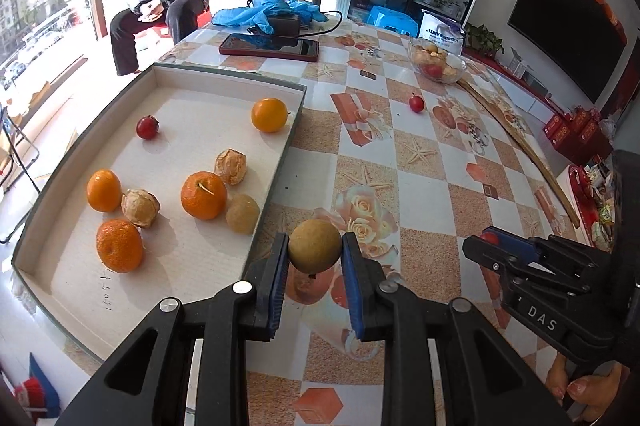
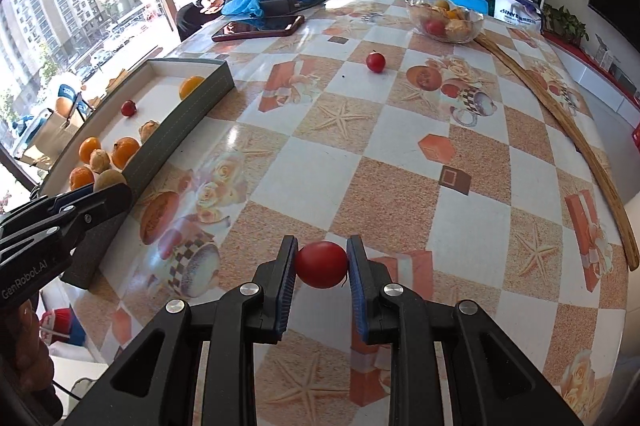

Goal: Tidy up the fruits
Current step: 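Carry the tomato over the tray with right tool while left tool carries the brown fruit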

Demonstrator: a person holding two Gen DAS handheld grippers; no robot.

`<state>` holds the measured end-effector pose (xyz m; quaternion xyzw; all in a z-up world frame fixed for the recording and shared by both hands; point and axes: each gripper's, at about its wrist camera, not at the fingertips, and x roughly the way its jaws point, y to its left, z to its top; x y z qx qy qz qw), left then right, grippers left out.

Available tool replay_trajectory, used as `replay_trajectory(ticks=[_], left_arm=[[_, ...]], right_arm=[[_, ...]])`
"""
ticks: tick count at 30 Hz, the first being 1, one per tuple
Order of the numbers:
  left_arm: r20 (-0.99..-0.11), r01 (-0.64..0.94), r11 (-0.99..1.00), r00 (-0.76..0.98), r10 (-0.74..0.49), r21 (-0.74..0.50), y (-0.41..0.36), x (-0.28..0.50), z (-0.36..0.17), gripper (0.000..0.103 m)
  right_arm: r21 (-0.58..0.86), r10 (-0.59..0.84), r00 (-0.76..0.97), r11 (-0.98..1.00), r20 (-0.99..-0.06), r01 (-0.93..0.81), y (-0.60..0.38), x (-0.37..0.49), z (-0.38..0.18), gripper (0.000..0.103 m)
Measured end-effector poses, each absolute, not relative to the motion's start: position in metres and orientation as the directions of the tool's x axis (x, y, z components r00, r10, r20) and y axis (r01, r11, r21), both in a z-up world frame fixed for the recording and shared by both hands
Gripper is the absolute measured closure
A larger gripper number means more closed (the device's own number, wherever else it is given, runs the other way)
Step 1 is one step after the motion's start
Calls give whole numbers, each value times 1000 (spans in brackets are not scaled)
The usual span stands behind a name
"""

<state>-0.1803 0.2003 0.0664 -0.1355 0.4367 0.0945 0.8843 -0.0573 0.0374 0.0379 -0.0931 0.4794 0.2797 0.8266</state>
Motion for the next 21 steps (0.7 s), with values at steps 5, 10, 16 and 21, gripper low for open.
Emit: replay_trajectory(ticks=[5,10,16,21], left_arm=[[-821,-394,914,549,153,-93,250,-185,74,74],[-852,-485,873,478,216,-50,292,-195,63,75],[-866,-528,849,441,234,-40,313,-206,51,74],[-857,-537,844,442,264,-17,317,-209,54,66]], right_arm=[[218,460,259,752,-849,-622,96,-50,58,77],[300,508,132,677,-851,-672,163,-53,60,77],[335,487,12,619,-874,-710,225,-63,42,77],[330,451,-24,615,-892,-716,243,-66,32,77]])
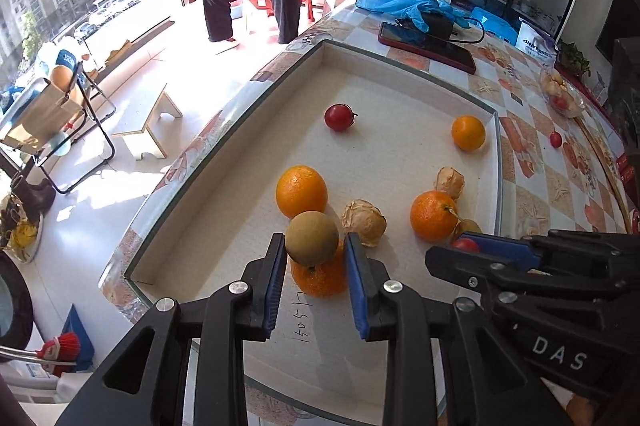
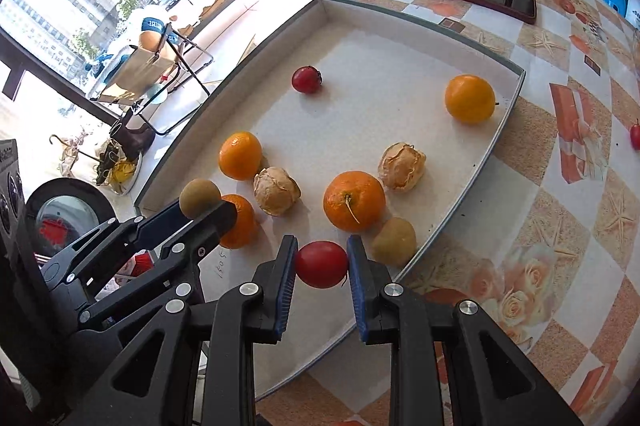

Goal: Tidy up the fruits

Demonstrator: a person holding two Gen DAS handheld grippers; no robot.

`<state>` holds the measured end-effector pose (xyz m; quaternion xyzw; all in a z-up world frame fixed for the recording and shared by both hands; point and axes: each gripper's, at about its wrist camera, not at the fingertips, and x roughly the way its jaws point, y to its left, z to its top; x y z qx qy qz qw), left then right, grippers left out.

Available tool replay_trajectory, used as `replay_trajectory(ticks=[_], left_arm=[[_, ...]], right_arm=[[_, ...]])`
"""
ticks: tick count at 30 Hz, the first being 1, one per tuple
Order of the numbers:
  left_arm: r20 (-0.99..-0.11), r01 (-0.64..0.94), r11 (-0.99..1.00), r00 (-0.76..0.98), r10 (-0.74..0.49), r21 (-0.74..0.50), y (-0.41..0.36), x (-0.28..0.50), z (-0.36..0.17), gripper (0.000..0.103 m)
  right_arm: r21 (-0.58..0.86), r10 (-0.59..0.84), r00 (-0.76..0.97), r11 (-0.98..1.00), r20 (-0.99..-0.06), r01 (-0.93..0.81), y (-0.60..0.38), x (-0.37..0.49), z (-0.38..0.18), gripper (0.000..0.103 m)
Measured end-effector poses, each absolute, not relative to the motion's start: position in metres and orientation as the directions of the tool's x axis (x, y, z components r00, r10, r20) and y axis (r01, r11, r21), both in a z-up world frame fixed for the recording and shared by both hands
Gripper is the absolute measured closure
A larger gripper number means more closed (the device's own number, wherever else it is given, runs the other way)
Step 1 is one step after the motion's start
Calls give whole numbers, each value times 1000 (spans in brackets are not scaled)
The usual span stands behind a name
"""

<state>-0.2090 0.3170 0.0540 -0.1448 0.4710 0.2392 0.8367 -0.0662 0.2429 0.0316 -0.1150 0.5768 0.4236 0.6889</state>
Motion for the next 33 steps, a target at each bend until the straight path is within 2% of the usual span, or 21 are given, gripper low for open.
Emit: replay_trajectory(ticks=[2,3,4,5,6,7,8,11,12,13,14,15,25,33], left_arm=[[-858,-546,838,444,259,-29,321,-210,53,52],[-856,-553,833,446,260,-35,323,-211,52,42],[-853,-563,826,447,269,-34,324,-213,52,38],[-848,-576,817,446,285,-29,326,-214,53,38],[-848,-587,809,442,293,-26,328,-216,52,33],[-852,-593,804,438,286,-34,330,-217,51,24],[-857,-593,804,439,270,-50,332,-218,50,22],[-856,-592,804,446,262,-62,330,-220,49,20],[-852,-589,806,450,267,-58,328,-221,50,16],[-847,-585,809,454,275,-52,326,-221,51,11],[-840,-584,810,460,287,-43,324,-222,52,7],[-832,-583,812,467,298,-36,322,-223,54,1],[-820,-531,846,505,270,-48,301,-225,55,0],[-823,-487,865,438,361,121,271,-219,44,0]], right_arm=[[333,447,-29,621,-894,-710,242,-64,32,76],[332,446,-27,624,-895,-707,241,-63,33,76],[329,448,-19,627,-894,-706,239,-62,35,73],[321,448,-5,632,-894,-705,236,-61,37,58],[308,445,14,642,-895,-702,234,-60,39,49],[331,471,10,634,-882,-699,231,-58,42,42],[348,484,2,632,-875,-692,229,-57,44,38],[328,476,27,643,-879,-692,228,-57,50,37],[312,468,37,644,-883,-699,228,-58,51,37],[301,463,45,644,-885,-703,228,-59,53,28],[291,457,53,647,-888,-705,226,-61,54,4],[277,451,68,653,-890,-705,224,-61,55,0],[113,335,187,704,-923,-701,199,-62,59,0],[-63,253,297,655,-921,-753,195,-83,56,0]])
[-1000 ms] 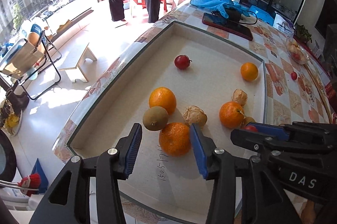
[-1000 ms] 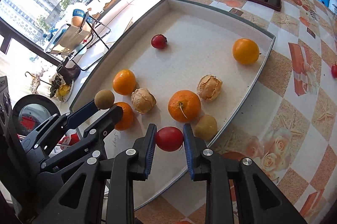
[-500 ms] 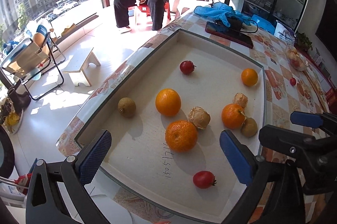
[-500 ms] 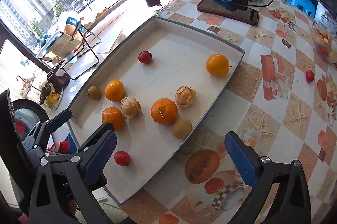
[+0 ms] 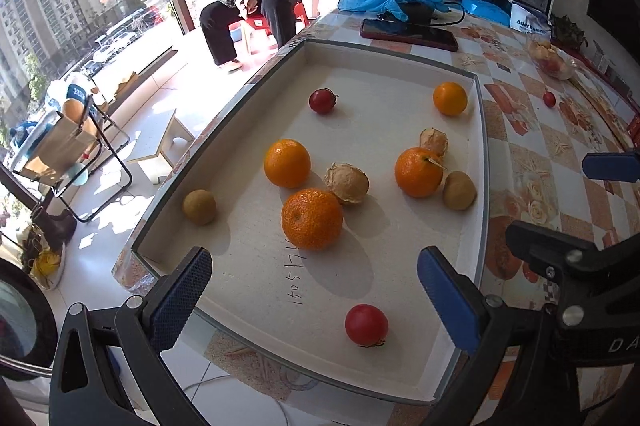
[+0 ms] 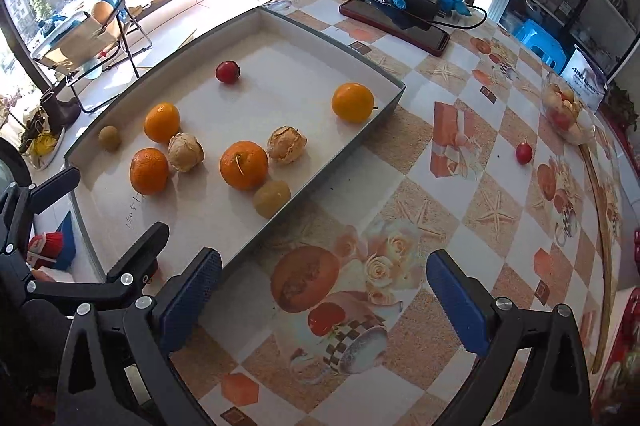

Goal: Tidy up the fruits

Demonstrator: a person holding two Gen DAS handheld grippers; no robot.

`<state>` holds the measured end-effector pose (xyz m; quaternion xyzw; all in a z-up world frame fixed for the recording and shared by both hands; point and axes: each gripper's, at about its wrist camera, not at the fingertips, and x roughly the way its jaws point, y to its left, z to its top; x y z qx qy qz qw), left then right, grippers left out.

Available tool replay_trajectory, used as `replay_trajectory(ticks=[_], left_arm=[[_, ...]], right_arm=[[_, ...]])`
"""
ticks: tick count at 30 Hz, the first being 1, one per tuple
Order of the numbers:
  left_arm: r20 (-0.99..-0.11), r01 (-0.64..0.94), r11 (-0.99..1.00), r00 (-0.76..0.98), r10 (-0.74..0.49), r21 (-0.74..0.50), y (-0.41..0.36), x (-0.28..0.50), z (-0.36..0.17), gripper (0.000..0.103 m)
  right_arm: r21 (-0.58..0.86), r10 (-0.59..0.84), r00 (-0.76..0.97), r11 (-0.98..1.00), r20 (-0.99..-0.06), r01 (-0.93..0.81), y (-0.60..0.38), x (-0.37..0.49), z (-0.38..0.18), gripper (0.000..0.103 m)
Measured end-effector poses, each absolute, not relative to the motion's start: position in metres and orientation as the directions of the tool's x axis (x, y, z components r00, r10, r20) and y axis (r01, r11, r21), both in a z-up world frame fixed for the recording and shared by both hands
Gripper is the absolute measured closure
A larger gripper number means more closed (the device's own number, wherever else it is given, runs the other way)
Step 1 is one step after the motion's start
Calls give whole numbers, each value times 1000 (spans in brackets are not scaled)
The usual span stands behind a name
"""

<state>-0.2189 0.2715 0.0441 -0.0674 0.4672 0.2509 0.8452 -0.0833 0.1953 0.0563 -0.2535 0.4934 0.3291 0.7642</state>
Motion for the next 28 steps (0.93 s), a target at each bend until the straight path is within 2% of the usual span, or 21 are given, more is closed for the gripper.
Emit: replay_trajectory(ticks=[12,28], left_arm=[[-852,-444,885,403,334,137,264,-215,41,0],[-832,-426,888,419,363,173,254,-216,43,0]], right_arm=[[-78,237,287,630,-928,-773,190,-88,54,0],[-67,238,280,638,-930,-767,182,-87,51,0]])
